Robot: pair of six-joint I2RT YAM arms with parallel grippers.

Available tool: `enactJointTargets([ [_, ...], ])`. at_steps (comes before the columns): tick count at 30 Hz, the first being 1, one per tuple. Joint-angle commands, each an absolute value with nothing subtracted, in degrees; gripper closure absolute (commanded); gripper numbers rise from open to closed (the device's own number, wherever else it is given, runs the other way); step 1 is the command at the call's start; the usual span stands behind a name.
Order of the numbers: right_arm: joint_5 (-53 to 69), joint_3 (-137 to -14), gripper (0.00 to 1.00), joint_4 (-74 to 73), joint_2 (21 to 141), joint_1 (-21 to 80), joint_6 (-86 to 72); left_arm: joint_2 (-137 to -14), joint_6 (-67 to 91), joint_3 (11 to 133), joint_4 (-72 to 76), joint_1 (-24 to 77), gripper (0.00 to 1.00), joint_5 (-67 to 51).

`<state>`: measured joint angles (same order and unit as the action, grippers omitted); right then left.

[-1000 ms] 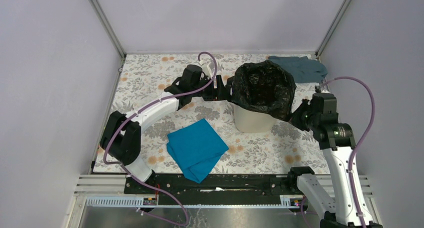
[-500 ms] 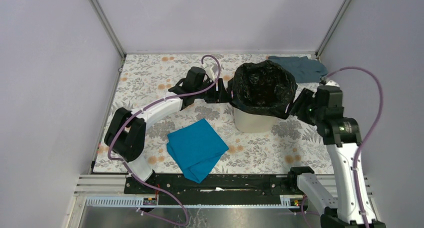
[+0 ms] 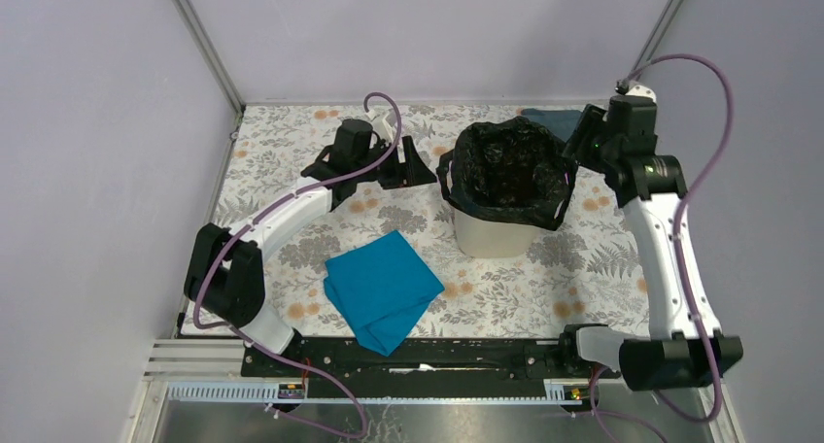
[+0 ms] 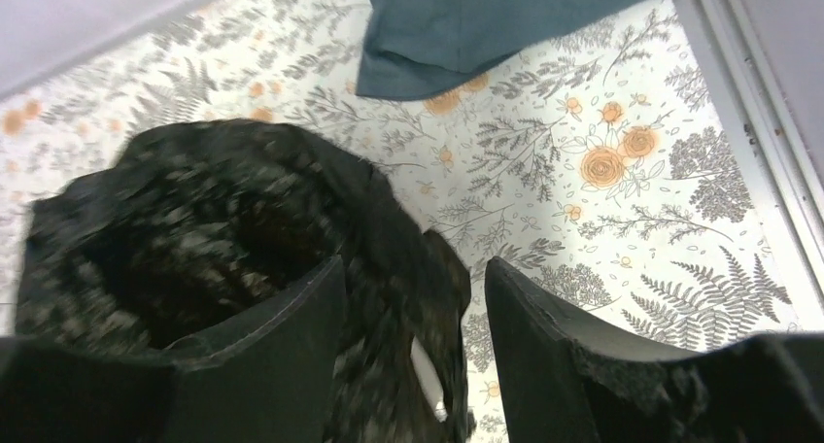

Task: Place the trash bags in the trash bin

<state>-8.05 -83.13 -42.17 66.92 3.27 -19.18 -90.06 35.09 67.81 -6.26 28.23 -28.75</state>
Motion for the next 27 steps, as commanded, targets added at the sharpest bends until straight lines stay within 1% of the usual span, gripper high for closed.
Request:
enactJointTargets([
  [1, -5.70, -80.76, 0.39, -34.53, 69.92, 1.70, -17.28, -91.21, 37.38, 70.74, -3.54, 27.37, 0.26, -32.19],
  [3, -5.80, -79.11, 0.41, -33.57, 70.12, 1.44, -17.17, -92.42, 37.61, 71.71, -3.40, 27.08, 0.25, -32.46],
  [5, -6.71, -77.27, 0.46, -32.55, 69.86, 1.28, -16.98, -93.66, 38.10, 72.58, -2.91, 27.07, 0.25, -32.87],
  [7, -7.31, -75.85, 0.50, -31.85, 69.74, 1.23, -16.49, -95.12, 39.33, 72.84, -1.49, 27.13, 0.28, -33.64],
  [14, -6.25, -70.10, 0.59, -25.75, 70.80, 1.14, -16.06, -99.51, 43.75, 71.55, 4.75, 27.71, 0.40, -34.75],
  [17, -5.93, -67.34, 0.64, -22.31, 71.66, 1.13, -16.70, -102.03, 44.35, 72.66, 5.16, 28.67, 0.41, -34.87],
  [20, -5.02, -62.57, 0.64, -17.18, 72.04, 1.14, -18.16, -105.42, 46.44, 73.12, 7.21, 30.20, 0.41, -36.98],
  [22, -3.68, -59.25, 0.63, -13.89, 72.98, 1.14, -19.40, -106.44, 47.43, 71.93, 8.95, 31.14, 0.44, -36.84],
  [27, 5.09, -51.70, 0.61, -7.48, 75.66, 1.13, -23.65, -107.96, 50.42, 67.40, 13.95, 32.35, 0.51, -36.82],
])
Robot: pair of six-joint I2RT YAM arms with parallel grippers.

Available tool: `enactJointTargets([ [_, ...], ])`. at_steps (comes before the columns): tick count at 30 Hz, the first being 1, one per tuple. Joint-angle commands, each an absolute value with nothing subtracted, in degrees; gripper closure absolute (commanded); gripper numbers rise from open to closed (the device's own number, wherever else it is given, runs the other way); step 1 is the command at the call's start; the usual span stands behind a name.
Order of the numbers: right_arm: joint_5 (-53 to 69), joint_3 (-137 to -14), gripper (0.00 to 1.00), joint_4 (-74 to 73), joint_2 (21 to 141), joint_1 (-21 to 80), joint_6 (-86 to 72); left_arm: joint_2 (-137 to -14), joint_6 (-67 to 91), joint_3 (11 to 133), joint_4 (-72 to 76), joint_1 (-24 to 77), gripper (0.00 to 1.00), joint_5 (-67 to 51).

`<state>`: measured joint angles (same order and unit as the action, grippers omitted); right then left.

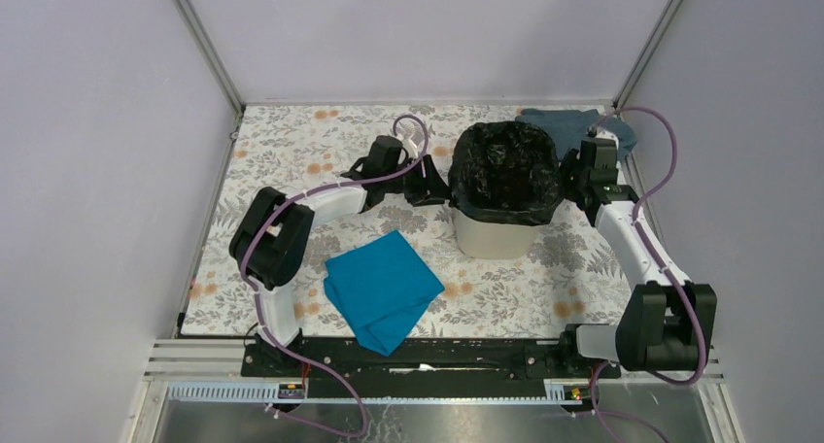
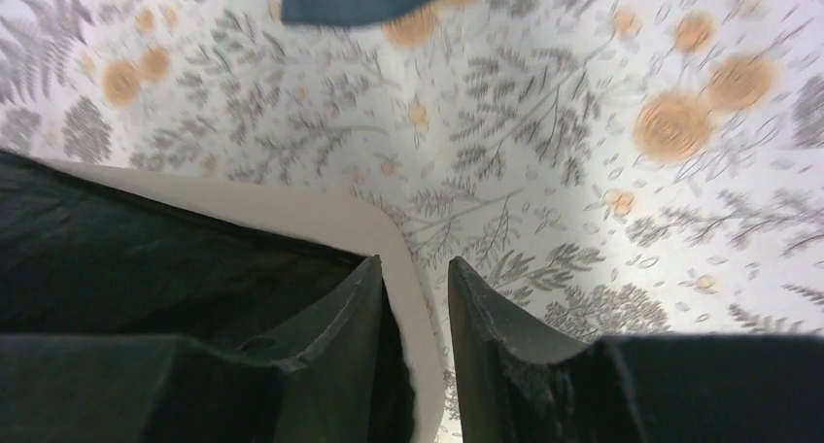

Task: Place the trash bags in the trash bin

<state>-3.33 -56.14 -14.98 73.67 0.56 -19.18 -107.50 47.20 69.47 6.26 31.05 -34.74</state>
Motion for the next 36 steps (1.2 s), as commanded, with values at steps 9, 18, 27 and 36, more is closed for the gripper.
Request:
enactJointTargets([
  [9, -6.20, -61.19, 0.42, -25.33, 72.81, 1.14, -21.36, -102.86, 43.14, 67.12, 5.77, 32.42, 0.48, -32.59],
  [18, -14.58, -69.51, 0.18, -43.89, 63.47, 1.14, -19.71, -96.86, 38.42, 65.19, 0.20, 31.58, 0.34, -30.32],
  [27, -15.32, -79.03, 0.14, -51.99, 59.13, 1.12, -16.22, -93.44, 37.27, 64.23, -1.41, 30.14, 0.25, -29.61],
  [36, 8.65, -91.65, 0.14, -55.50, 64.11, 1.63, -12.74, -88.07, 34.98, 66.34, -6.30, 28.27, 0.16, -27.12],
])
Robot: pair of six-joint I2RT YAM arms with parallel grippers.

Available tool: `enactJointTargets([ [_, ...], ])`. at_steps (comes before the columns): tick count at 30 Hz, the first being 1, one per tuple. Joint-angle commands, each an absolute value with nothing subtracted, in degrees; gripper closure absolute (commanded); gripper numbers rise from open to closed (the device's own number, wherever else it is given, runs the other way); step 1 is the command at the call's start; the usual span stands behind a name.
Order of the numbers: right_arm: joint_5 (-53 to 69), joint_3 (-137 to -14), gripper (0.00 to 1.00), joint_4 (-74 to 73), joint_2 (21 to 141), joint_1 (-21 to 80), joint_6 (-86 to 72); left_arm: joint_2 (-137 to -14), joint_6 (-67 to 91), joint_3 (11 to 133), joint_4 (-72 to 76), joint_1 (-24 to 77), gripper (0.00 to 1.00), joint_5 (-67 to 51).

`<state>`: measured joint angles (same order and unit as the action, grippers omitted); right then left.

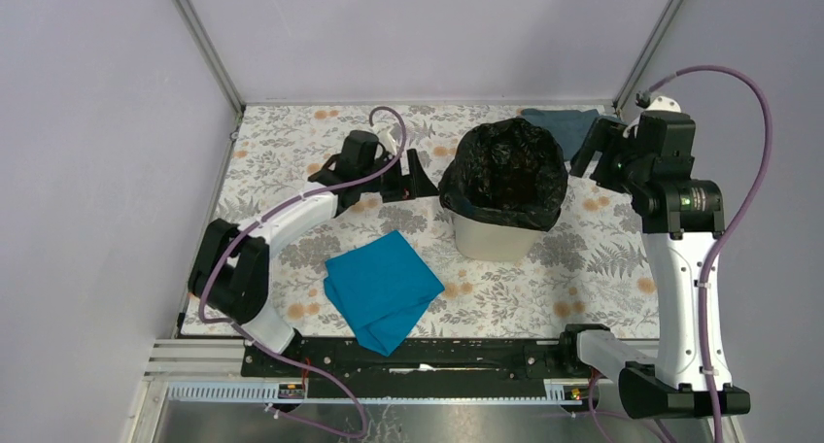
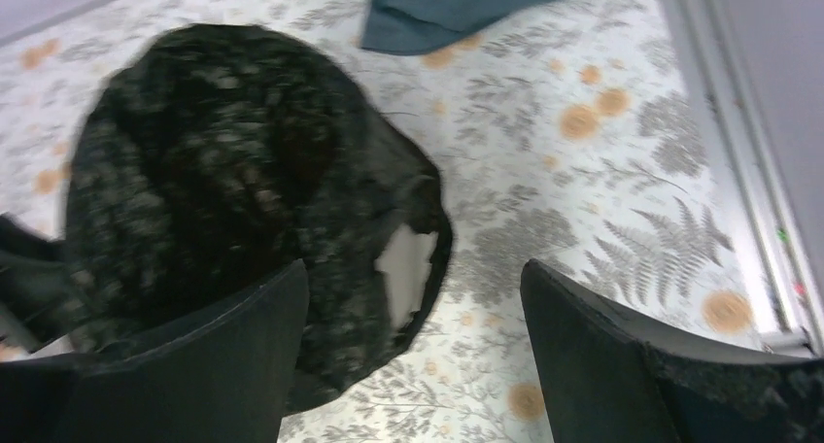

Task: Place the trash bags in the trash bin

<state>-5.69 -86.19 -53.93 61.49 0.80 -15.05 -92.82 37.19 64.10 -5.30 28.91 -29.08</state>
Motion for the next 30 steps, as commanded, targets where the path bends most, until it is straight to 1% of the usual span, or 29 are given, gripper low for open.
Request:
enactJointTargets([
  [1, 10.47, -93.24, 0.14, -55.64, 65.24, 2.44, -13.09, -87.79, 35.00, 66.73, -6.26, 28.15, 0.15, -26.91],
  [3, 8.76, -95.59, 0.15, -56.20, 67.76, 7.49, -13.59, -87.47, 35.42, 67.80, -6.19, 27.96, 0.13, -26.58],
  [5, 1.21, -98.12, 0.14, -57.77, 70.72, 15.58, -14.02, -87.54, 36.36, 68.67, -5.63, 27.93, 0.12, -26.74],
  [7, -3.74, -100.09, 0.16, -59.94, 74.52, 20.05, -14.24, -87.40, 37.99, 68.53, -3.73, 27.95, 0.11, -27.21],
  [10, -5.90, -99.44, 0.23, -59.31, 76.28, 22.44, -14.32, -87.21, 40.15, 66.85, -0.35, 28.39, 0.10, -26.91],
  [11, -7.10, -99.21, 0.28, -58.91, 76.60, 22.90, -14.14, -87.68, 41.03, 66.43, 0.99, 28.65, 0.11, -27.07],
  [15, -9.51, -96.34, 0.42, -56.97, 78.07, 23.45, -13.02, -90.12, 42.60, 66.37, 2.99, 31.12, 0.16, -27.66],
  [17, -11.90, -94.26, 0.47, -56.14, 79.02, 23.67, -13.36, -91.20, 43.07, 66.44, 3.95, 32.22, 0.19, -27.21],
  [20, -19.56, -90.67, 0.48, -57.29, 80.16, 24.51, -14.51, -93.12, 43.42, 67.16, 4.84, 33.79, 0.23, -26.93],
  [22, -24.13, -87.70, 0.48, -58.20, 80.22, 25.46, -15.72, -94.16, 43.54, 67.11, 5.13, 34.90, 0.25, -26.85],
  [25, -20.84, -81.49, 0.47, -54.43, 79.27, 26.25, -17.69, -94.88, 44.43, 65.82, 7.14, 36.10, 0.25, -26.77],
  [27, -18.08, -77.34, 0.46, -49.41, 79.23, 26.87, -19.01, -95.36, 45.32, 64.86, 8.30, 36.74, 0.26, -26.55],
  [30, -12.06, -72.92, 0.38, -42.51, 81.29, 26.92, -20.16, -96.09, 46.90, 63.11, 10.21, 37.79, 0.27, -26.59],
])
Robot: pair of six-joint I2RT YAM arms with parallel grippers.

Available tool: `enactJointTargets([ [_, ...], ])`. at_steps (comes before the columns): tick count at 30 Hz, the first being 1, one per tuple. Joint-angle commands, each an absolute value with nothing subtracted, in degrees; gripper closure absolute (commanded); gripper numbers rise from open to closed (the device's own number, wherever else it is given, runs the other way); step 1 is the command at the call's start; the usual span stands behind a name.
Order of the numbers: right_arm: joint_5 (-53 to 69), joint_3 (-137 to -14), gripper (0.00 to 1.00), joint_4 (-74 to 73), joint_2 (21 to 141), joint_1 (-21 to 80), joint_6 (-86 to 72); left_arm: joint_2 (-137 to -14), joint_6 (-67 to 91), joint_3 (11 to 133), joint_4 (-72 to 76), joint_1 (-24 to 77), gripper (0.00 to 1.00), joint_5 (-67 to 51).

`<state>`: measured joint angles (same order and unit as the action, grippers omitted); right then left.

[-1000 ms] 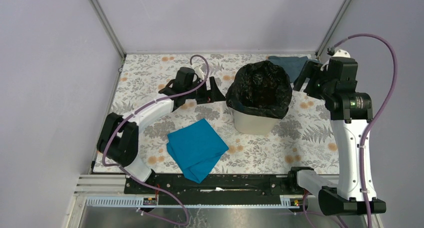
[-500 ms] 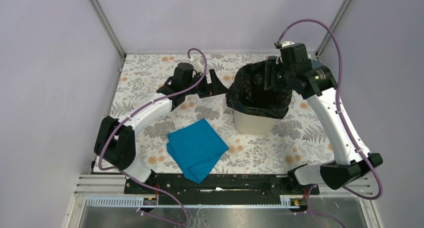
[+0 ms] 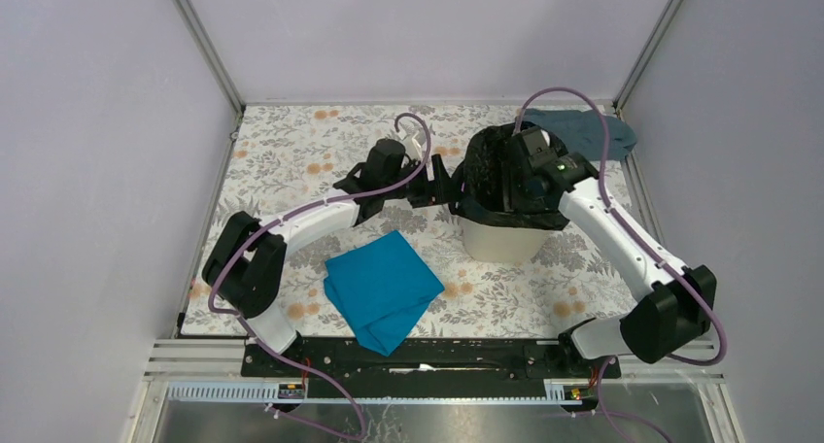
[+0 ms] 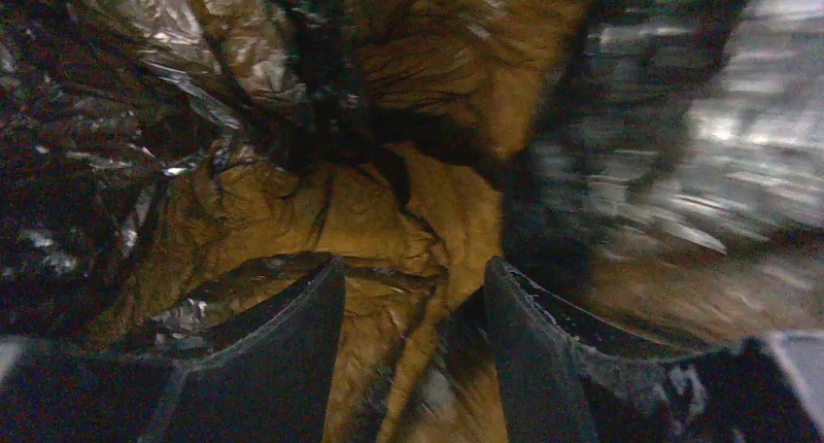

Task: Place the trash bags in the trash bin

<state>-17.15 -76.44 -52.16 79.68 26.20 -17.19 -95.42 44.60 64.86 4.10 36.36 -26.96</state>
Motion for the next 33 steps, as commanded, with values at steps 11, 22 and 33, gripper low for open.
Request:
enactJointTargets([
  [11, -20.49, -91.91, 0.14, -43.93, 79.97, 25.46, -16.07, -94.74, 44.38, 60.75, 8.80, 38.46, 0.26, -24.75],
  [22, -23.83, -81.81, 0.69, -16.21, 88.32, 24.83, -19.40, -95.12, 46.08, 56.89, 12.15, 38.58, 0.41, -25.17],
  [33, -23.83, -69.08, 0.66, -9.25, 87.14, 24.85, -21.27, -98.67, 45.95, 56.42, 14.02, 38.76, 0.53, -26.32],
])
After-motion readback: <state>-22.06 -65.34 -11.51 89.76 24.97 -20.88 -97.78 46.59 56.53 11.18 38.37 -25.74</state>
